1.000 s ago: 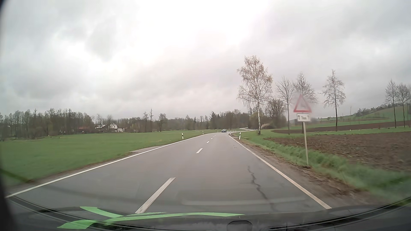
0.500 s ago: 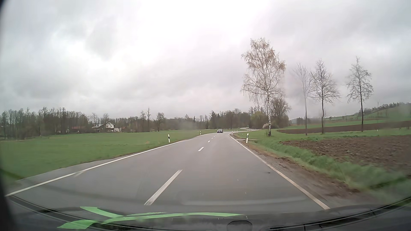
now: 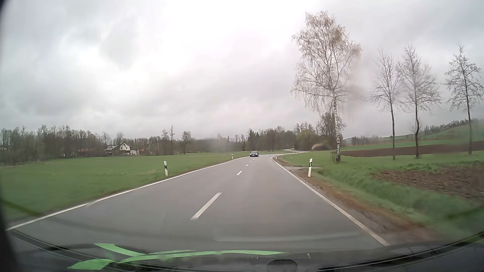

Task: Follow the waypoints while adhering to traffic rules and regulations

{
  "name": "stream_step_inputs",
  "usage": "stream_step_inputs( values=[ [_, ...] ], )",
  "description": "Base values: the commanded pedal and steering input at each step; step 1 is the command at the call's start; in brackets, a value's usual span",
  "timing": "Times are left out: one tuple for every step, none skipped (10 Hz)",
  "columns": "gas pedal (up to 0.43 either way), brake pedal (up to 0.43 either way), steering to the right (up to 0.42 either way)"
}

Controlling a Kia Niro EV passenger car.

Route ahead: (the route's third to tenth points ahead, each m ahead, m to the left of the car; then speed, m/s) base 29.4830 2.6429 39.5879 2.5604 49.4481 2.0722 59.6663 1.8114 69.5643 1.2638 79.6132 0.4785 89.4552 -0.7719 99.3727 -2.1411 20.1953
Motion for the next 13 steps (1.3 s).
stream_step_inputs(
  values=[
    [0.000,0.000,-0.001],
    [0.000,0.000,-0.001],
    [0.000,0.000,0.000],
    [0.039,0.000,-0.001],
    [0.067,0.000,-0.001],
    [0.087,0.000,0.000],
    [0.118,0.000,-0.001],
    [0.138,0.000,-0.001],
    [0.138,0.000,-0.001],
    [0.138,0.000,0.000],
    [0.138,0.000,0.000],
    [0.110,0.000,0.000],
    [0.047,0.000,0.000]
  ],
)
